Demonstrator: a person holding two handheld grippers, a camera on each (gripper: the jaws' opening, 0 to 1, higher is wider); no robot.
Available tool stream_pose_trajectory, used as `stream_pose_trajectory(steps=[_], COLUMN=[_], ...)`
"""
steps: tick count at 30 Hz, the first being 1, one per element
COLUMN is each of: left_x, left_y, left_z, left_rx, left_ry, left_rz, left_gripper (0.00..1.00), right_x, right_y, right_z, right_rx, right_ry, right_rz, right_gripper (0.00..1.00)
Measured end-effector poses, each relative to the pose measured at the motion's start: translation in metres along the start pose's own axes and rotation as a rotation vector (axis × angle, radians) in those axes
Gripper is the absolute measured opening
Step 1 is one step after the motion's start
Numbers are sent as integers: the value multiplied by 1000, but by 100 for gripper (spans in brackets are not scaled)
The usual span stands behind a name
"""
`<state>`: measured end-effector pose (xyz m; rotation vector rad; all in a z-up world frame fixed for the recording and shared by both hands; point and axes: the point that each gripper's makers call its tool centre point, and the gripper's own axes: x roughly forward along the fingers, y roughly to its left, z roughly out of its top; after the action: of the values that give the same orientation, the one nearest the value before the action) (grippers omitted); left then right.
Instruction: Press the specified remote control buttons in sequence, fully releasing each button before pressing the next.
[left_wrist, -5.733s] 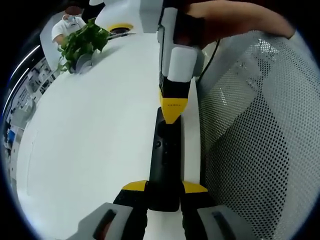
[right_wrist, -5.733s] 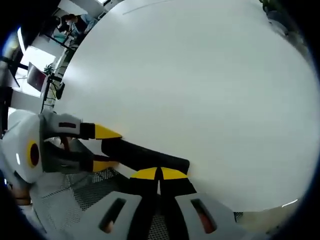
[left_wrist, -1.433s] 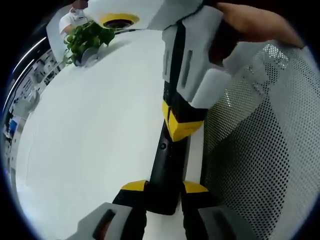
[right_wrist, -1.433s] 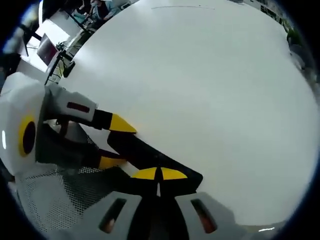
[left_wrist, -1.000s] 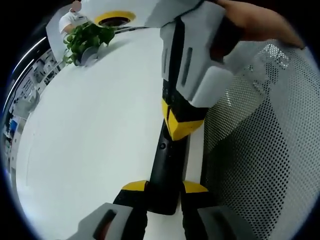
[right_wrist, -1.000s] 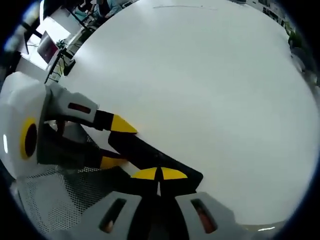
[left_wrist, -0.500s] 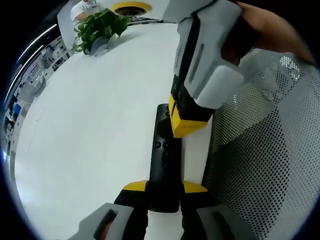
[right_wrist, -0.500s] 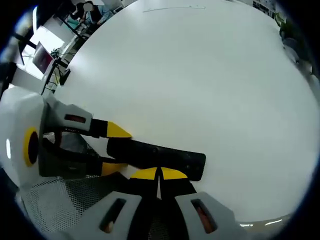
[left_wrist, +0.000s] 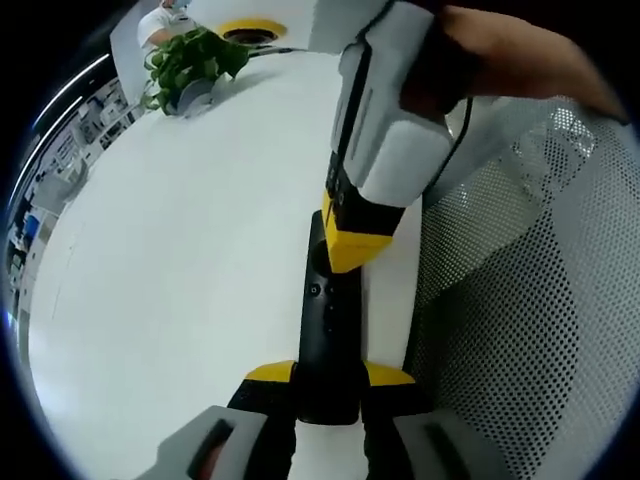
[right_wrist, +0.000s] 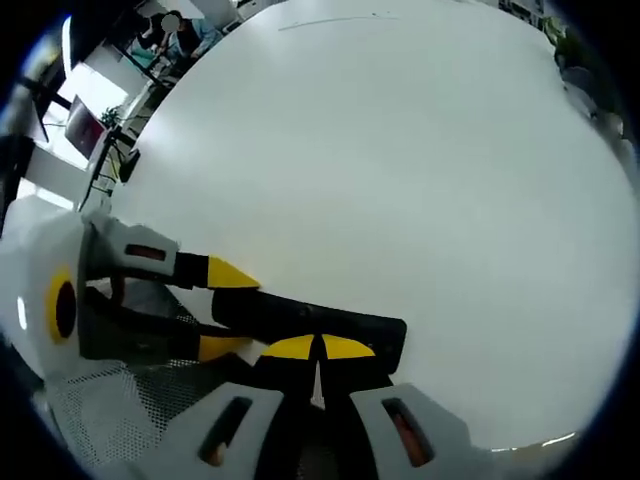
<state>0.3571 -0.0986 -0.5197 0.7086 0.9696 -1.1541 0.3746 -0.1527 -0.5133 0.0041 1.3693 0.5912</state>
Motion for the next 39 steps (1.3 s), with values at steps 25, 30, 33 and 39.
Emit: stream_pose_trajectory(steps=[25, 30, 33, 39], left_x=[-1, -1, -1, -1], left_y=[1, 1, 1, 2], left_z=[1, 1, 1, 0], left_rx=[55, 73, 83, 92], left_ry=[-61, -63, -69, -75], left_rz=[-11, -12, -13, -20], left_gripper=[24, 24, 24, 24], right_x=[-2, -3, -4, -3], right_y=[-4, -8, -8, -6], right_z=[-7, -13, -13, -14], right_rx=[114, 119, 113, 111], right_ry=[25, 49, 49, 42], right_rz=[28, 5, 1, 9], right_gripper=[0, 0, 0, 0])
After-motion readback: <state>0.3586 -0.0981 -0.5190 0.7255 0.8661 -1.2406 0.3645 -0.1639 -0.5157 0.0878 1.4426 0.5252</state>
